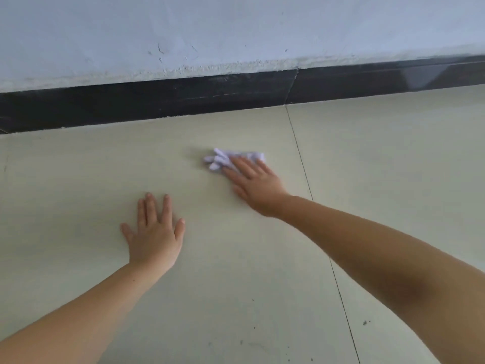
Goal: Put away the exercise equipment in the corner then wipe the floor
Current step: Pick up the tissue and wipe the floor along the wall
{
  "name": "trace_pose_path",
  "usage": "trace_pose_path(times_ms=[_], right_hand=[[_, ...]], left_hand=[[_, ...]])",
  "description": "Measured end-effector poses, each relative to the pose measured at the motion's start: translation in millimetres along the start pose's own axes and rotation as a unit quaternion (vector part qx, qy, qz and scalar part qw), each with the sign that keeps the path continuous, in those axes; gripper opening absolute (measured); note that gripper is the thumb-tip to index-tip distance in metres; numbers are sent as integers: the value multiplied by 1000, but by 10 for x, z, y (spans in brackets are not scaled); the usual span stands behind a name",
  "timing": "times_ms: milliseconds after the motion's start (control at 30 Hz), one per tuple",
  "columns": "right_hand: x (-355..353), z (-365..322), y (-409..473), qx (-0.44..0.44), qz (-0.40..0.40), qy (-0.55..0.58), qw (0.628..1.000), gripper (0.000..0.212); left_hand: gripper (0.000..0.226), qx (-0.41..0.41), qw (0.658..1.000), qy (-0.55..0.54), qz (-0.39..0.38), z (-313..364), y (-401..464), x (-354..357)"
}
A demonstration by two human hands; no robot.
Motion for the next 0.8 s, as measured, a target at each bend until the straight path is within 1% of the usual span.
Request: trace_pose_path(times_ms=[33, 67, 100, 133, 167, 200, 233, 267, 300, 333, 400, 433, 467, 500, 533, 567, 600, 633, 667, 700, 733, 767, 800], right_hand=[[-38, 460, -114, 97, 35, -1, 995, 55], [-108, 921, -270, 203, 79, -8, 976, 58], [-175, 1363, -479, 310, 112, 5, 944, 60], [-227, 1733, -721, 415, 117, 42, 902, 59], [-258, 1984, -949, 504, 100, 90, 853, 55], [-252, 2117, -1107, 565, 76, 128, 811, 51], [-248, 2121, -1181, 596, 54, 146, 788, 50], [-227, 1998, -1166, 602, 46, 145, 784, 51], [-173, 1756, -1074, 584, 49, 138, 798, 52], [-120, 1442, -953, 544, 56, 128, 828, 52], [50, 638, -731, 409, 98, 74, 904, 58], [149, 165, -693, 336, 112, 53, 934, 61], [274, -332, -725, 250, 108, 62, 960, 61], [388, -803, -814, 166, 93, 73, 979, 58], [476, -1202, -935, 81, 52, 75, 992, 56], [530, -1508, -1080, 8, -2, 66, 998, 56], [583, -1652, -1210, -47, -45, 44, 997, 56], [626, -1639, -1306, -77, -49, 18, 996, 55], [632, -1483, -1367, -69, -26, 19, 997, 53], [614, -1215, -1404, -20, 10, 31, 999, 51], [563, -851, -1445, 69, 43, 45, 996, 51], [472, -426, -1495, 187, 75, 57, 978, 53], [385, 33, -1593, 317, 94, 77, 941, 54]], left_hand=[[63, -2, 1000, 1, -5, -5, 3, 1], [63, -5, 1000, 1, -10, -2, 8, 0], [63, -9, 1000, -1, -15, 7, 10, -4], [63, -12, 1000, -5, -19, 22, 12, -12], [63, -15, 1000, -9, -23, 35, 14, -19], [63, -17, 999, -11, -27, 45, 18, -22], [63, -18, 999, -12, -31, 51, 24, -33], [63, -20, 999, -14, -36, 49, 28, -49], [62, -21, 999, -19, -40, 43, 32, -73], [60, -21, 999, -23, -44, 35, 41, -103], [57, -20, 998, -28, -51, 32, 66, -159], [56, -24, 998, -35, -50, 41, 83, -185], [54, -31, 997, -48, -44, 55, 98, -206], [52, -40, 997, -65, -32, 76, 109, -225], [50, -49, 995, -83, -20, 99, 118, -233], [49, -54, 994, -94, -12, 118, 124, -238], [49, -56, 993, -98, -12, 129, 128, -234], [50, -55, 993, -99, -20, 135, 125, -228], [51, -51, 993, -97, -31, 132, 122, -215], [52, -45, 994, -94, -38, 123, 119, -210], [53, -38, 994, -88, -43, 103, 119, -205], [54, -31, 995, -80, -46, 88, 119, -209], [55, -25, 996, -69, -46, 74, 120, -207]])
Point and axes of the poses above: each hand's wrist, its own y-axis towards the middle knuckle, its own x-axis out of the palm, z = x × y, the point moved 3 cm from there along y, towards the middle knuckle, and after that the axes turned 3 degrees about x, right-handed, at the moved point
